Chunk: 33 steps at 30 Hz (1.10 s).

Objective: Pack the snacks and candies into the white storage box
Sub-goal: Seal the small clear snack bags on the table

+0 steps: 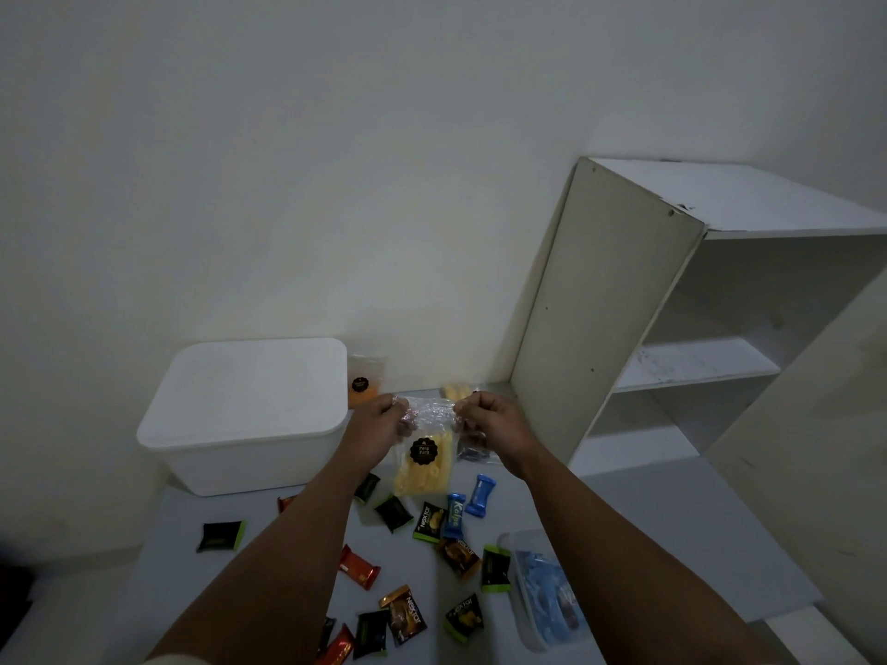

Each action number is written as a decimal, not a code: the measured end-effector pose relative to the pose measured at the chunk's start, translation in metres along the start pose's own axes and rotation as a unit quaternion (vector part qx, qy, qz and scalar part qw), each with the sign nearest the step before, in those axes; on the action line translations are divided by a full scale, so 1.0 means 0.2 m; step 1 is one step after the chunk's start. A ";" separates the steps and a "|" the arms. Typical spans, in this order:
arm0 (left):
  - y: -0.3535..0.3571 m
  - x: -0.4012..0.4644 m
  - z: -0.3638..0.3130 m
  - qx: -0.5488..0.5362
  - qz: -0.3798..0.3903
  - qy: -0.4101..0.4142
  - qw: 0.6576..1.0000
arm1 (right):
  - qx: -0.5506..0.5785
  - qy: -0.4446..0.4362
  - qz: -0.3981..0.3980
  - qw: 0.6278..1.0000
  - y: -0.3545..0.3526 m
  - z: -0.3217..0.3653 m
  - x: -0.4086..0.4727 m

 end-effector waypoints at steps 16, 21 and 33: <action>0.05 -0.05 0.00 0.045 0.021 0.022 0.999 | -0.041 0.004 0.047 0.998 0.04 -0.03 -0.05; 0.07 -0.03 0.04 0.111 0.004 0.037 0.993 | -0.041 -0.003 0.045 0.998 0.07 -0.05 -0.06; 0.18 -0.02 0.05 -0.033 0.023 -0.078 0.996 | -0.118 -0.142 -0.086 0.979 0.05 -0.04 -0.03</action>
Point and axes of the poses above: each hand's wrist, its own x-axis towards the middle knuckle, its own y-axis out of the palm, z = x × y, the point moved 4 cm from there along x, towards the middle knuckle, and after that the axes turned 11 degrees about -y, right-handed, at the moved point
